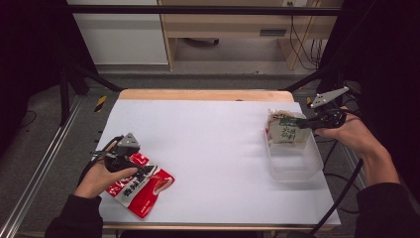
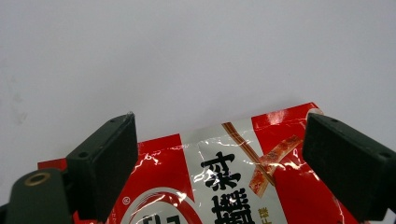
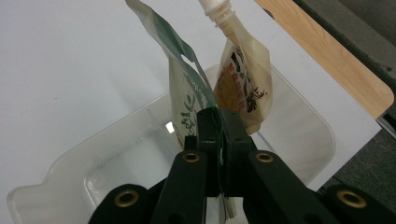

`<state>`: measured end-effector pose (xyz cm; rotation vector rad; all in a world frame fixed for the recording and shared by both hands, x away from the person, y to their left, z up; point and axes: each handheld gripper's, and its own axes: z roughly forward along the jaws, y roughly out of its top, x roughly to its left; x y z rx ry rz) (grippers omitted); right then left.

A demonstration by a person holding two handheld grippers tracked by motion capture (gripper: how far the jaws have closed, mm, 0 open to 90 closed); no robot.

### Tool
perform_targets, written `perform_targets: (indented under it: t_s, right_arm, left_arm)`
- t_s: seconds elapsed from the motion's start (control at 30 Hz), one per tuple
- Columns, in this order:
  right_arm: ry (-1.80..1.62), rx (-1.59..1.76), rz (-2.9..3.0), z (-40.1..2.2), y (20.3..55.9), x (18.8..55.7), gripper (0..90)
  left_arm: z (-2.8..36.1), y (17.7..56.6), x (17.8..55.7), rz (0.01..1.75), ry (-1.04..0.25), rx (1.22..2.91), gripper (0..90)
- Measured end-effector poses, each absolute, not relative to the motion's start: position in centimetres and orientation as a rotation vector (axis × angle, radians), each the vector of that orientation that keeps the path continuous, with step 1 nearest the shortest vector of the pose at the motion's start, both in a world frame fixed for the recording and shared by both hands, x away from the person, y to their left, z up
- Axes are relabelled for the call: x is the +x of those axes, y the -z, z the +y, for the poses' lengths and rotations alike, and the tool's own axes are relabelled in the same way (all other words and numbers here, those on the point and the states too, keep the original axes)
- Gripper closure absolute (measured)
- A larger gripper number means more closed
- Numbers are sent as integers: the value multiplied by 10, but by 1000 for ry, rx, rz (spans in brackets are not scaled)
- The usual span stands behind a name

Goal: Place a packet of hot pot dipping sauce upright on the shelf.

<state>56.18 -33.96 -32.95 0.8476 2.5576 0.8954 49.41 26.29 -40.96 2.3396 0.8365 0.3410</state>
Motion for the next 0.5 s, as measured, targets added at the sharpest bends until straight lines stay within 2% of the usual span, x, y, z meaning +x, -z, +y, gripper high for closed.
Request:
perform_targets:
  t_s: [0.23,0.37,0.5]
  right_arm:
    - [-859,887,2550,-340,333,563,842]
    - [-848,917,2530,-341,335,564,776]
    - [-845,949,2515,-343,336,562,668]
  left_arm:
    - [263,409,494,836,-343,2339,109]
    - [264,409,494,836,-341,2338,109]
    - [264,409,494,837,-342,2335,109]
